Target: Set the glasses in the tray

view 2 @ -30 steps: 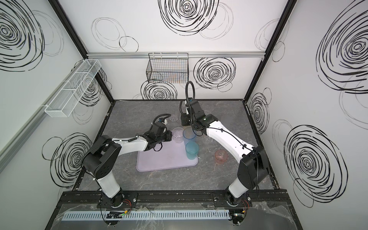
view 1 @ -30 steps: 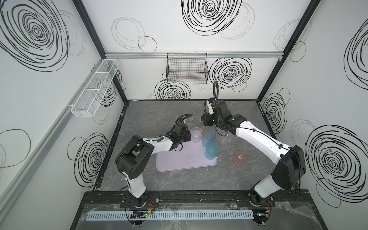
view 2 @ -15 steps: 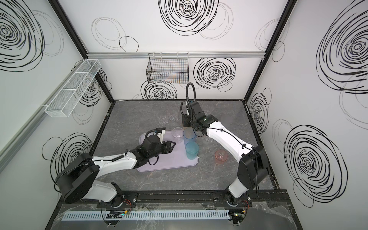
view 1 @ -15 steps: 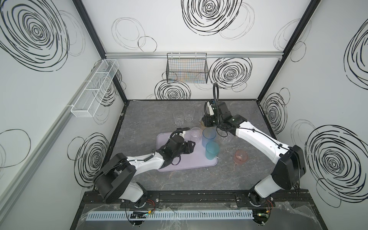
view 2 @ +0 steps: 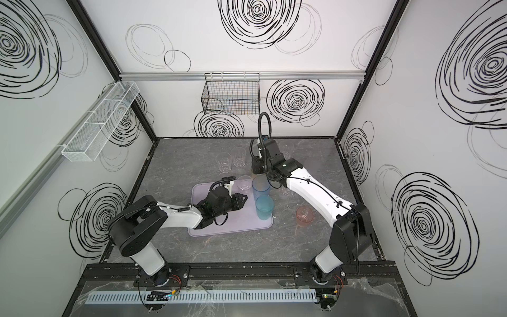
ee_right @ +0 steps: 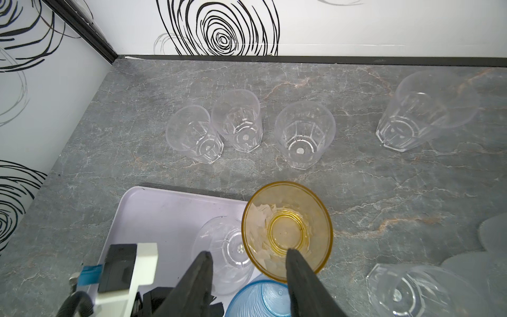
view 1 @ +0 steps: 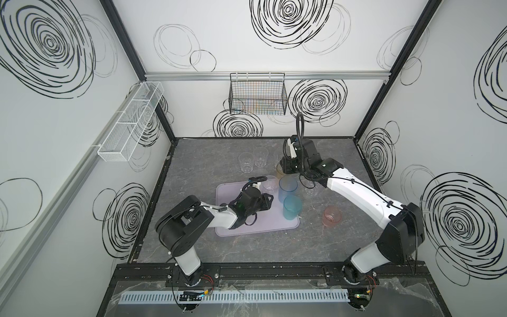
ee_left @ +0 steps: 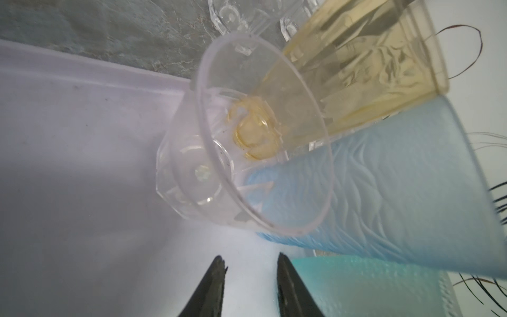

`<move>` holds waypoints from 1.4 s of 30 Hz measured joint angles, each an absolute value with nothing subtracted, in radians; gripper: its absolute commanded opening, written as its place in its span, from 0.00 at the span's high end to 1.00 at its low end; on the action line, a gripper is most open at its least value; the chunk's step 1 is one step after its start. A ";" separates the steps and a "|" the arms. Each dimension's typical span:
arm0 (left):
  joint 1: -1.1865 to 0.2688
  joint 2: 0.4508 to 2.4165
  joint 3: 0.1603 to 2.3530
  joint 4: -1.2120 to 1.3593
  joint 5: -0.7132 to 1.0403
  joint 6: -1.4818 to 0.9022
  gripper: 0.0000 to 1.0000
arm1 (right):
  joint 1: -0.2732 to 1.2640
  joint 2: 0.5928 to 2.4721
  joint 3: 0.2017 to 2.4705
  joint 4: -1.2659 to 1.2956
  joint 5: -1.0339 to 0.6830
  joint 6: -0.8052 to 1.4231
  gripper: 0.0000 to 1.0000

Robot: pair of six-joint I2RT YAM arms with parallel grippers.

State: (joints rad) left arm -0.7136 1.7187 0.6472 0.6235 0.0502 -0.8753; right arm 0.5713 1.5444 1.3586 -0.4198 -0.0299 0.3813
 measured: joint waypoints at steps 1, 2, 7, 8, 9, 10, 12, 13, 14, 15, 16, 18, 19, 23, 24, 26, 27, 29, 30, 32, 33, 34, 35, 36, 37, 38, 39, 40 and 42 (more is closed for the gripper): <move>-0.703 1.728 0.653 0.625 0.051 -0.876 0.66 | 0.570 1.544 1.359 -0.420 -0.030 0.381 0.52; -0.694 1.732 0.657 0.625 0.052 -0.876 0.66 | 0.569 1.544 1.359 -0.420 -0.030 0.381 0.52; -0.651 1.761 0.698 0.629 0.062 -0.873 0.66 | 0.562 1.544 1.359 -0.419 -0.031 0.381 0.52; -0.646 1.773 0.711 0.629 0.064 -0.871 0.66 | 0.562 1.544 1.359 -0.419 -0.032 0.381 0.52; -0.642 1.787 0.727 0.629 0.064 -0.868 0.66 | 0.561 1.544 1.359 -0.419 -0.033 0.381 0.52; -0.639 1.800 0.741 0.627 0.065 -0.864 0.66 | 0.561 1.544 1.359 -0.419 -0.034 0.381 0.52; -0.636 1.818 0.762 0.625 0.068 -0.858 0.66 | 0.560 1.544 1.359 -0.419 -0.034 0.381 0.52; -0.635 1.823 0.770 0.625 0.069 -0.856 0.66 | 0.558 1.544 1.359 -0.419 -0.034 0.381 0.52; -0.635 1.825 0.777 0.620 0.070 -0.855 0.66 | 0.557 1.544 1.359 -0.419 -0.034 0.380 0.52; -0.633 1.825 0.783 0.616 0.070 -0.854 0.65 | 0.556 1.544 1.359 -0.419 -0.034 0.378 0.52; -0.630 1.825 0.786 0.611 0.070 -0.852 0.65 | 0.554 1.544 1.359 -0.419 -0.033 0.377 0.52; -0.628 1.819 0.789 0.597 0.070 -0.842 0.63 | 0.545 1.544 1.360 -0.420 -0.033 0.371 0.52; -0.628 1.810 0.789 0.579 0.069 -0.836 0.63 | 0.538 1.546 1.363 -0.423 -0.032 0.367 0.52; -0.627 1.724 0.775 0.517 0.061 -0.810 0.60 | 0.487 1.579 1.444 -0.465 -0.012 0.354 0.52; -0.627 1.691 0.768 0.508 0.057 -0.802 0.59 | 0.468 1.597 1.484 -0.471 -0.006 0.353 0.52; -0.627 1.631 0.761 0.492 0.048 -0.787 0.58 | 0.435 1.628 1.552 -0.474 0.002 0.353 0.52; -0.627 1.605 0.761 0.486 0.044 -0.779 0.56 | 0.413 1.643 1.583 -0.474 0.006 0.354 0.52; -0.627 1.562 0.761 0.467 0.040 -0.765 0.52 | 0.370 1.660 1.613 -0.471 0.007 0.359 0.51; -0.627 1.541 0.759 0.456 0.038 -0.756 0.48 | 0.342 1.667 1.620 -0.470 0.007 0.365 0.52; -0.625 1.494 0.754 0.423 0.028 -0.735 0.40 | 0.287 1.684 1.621 -0.468 0.002 0.379 0.51; -0.625 1.469 0.748 0.406 0.022 -0.723 0.36 | 0.253 1.697 1.621 -0.467 -0.001 0.388 0.51; -0.623 1.441 0.740 0.391 0.013 -0.714 0.31 | 0.223 1.711 1.621 -0.464 -0.005 0.397 0.51; -0.620 1.416 0.731 0.380 0.002 -0.699 0.28 | 0.193 1.728 1.621 -0.461 -0.011 0.405 0.51; -0.618 1.389 0.719 0.364 -0.012 -0.684 0.23 | 0.168 1.746 1.621 -0.456 -0.019 0.413 0.50; -0.616 1.364 0.705 0.355 -0.030 -0.673 0.16 | 0.141 1.770 1.625 -0.454 -0.025 0.425 0.50; -0.614 1.341 0.690 0.344 -0.053 -0.662 0.09 | 0.118 1.793 1.631 -0.452 -0.033 0.434 0.50; -0.611 1.317 0.669 0.332 -0.086 -0.654 0.03 | 0.094 1.826 1.647 -0.451 -0.045 0.443 0.50; -0.609 1.298 0.651 0.320 -0.118 -0.648 0.02 | 0.076 1.856 1.663 -0.451 -0.055 0.451 0.50; -0.597 1.263 0.602 0.306 -0.181 -0.648 0.04 | 0.041 1.934 1.715 -0.449 -0.087 0.477 0.49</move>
